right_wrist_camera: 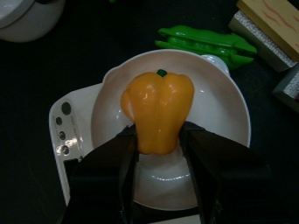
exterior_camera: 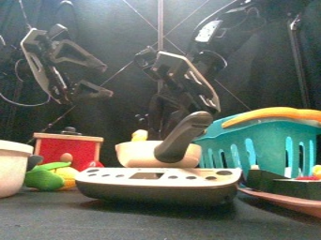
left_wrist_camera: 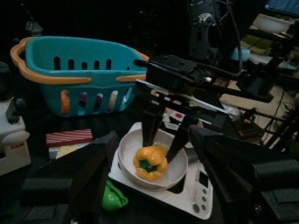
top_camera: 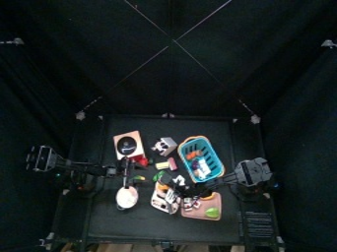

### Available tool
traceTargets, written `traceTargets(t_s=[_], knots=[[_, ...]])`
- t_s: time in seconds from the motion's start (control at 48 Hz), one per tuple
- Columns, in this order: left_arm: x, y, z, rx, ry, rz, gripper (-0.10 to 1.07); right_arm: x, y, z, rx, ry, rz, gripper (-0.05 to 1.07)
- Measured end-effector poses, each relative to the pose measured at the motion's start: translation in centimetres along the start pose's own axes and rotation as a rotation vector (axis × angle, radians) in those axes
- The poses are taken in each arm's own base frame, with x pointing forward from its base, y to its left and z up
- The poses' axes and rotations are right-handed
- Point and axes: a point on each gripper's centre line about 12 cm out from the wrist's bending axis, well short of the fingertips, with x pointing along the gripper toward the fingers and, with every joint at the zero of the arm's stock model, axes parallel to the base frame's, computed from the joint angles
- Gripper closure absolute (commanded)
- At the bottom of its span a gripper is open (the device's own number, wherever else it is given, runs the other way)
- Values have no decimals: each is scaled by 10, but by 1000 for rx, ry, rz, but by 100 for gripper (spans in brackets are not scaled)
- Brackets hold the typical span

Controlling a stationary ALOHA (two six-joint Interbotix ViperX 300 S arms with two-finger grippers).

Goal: Place squash to left off stove

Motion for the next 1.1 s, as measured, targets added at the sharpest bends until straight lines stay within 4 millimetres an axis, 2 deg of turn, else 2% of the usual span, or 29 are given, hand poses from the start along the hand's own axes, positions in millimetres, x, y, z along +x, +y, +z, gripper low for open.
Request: traceTargets(t_s=[0.354,0.688,0.875,1.104], knots=[[0,0,0,0,0,-1,-2,-2,0,2,-13,-8,0,36],[-4,-3,8,4,-30,-12,-2,-25,7,23,-39,-88,44,36],[-13,-5,13,13,-55,-25,-2,-34,25,45,-84,-172,126,36],[-24,-5,12,13,-66,-28,-2,-14,53,55,-155,-222,246,35]])
